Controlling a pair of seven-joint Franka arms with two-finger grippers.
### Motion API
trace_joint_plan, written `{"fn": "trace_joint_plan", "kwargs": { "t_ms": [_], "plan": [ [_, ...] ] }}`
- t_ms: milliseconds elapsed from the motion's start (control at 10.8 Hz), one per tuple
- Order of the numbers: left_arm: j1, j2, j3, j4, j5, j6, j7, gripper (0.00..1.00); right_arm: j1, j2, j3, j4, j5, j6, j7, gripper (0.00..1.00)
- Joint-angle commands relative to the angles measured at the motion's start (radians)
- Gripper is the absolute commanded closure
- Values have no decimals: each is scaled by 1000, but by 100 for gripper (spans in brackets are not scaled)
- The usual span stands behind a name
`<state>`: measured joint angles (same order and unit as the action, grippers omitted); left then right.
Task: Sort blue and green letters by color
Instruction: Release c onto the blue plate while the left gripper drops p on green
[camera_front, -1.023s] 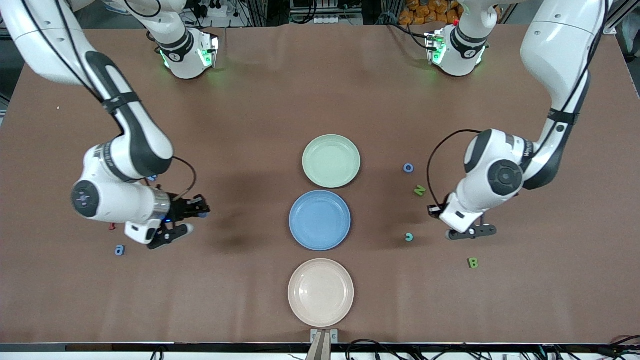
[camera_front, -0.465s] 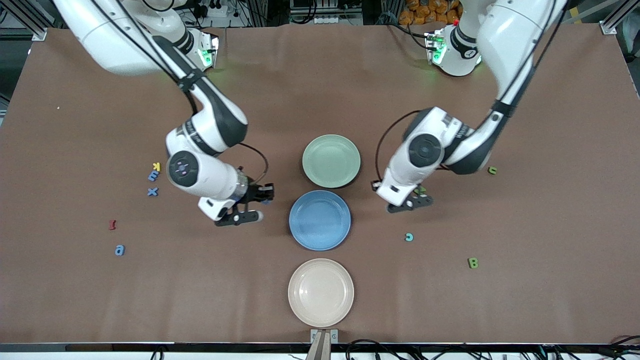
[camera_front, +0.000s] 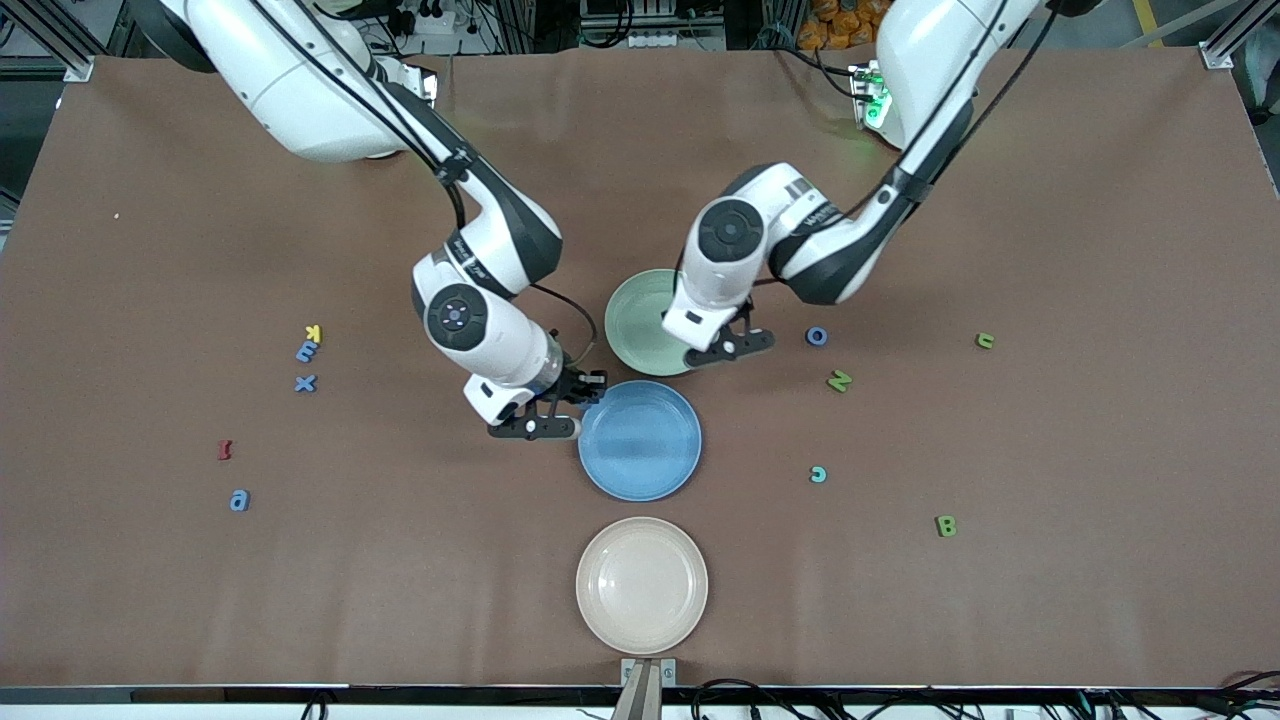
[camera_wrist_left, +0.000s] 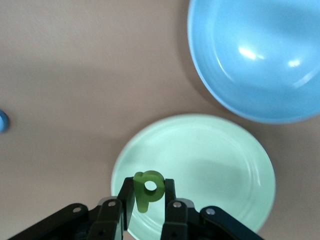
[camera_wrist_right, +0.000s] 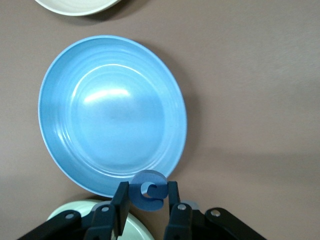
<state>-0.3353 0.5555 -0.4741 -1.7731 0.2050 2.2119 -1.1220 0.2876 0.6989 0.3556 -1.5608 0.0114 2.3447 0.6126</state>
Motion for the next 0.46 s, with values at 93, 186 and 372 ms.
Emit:
{"fn": "trace_joint_plan", "kwargs": {
  "t_ms": [93, 186, 372],
  "plan": [
    [-39, 9, 3, 6, 10, -8, -45, 0, 113, 70, -92, 99, -1, 15, 84, 67],
    [-42, 10, 3, -2, 10, -9, -68, 0, 122, 71, -108, 110, 4, 13, 79, 58],
    [-12, 7, 11, -2, 19, -11, -64, 0, 127, 77, -116, 123, 30, 10, 78, 44]
  ]
}}
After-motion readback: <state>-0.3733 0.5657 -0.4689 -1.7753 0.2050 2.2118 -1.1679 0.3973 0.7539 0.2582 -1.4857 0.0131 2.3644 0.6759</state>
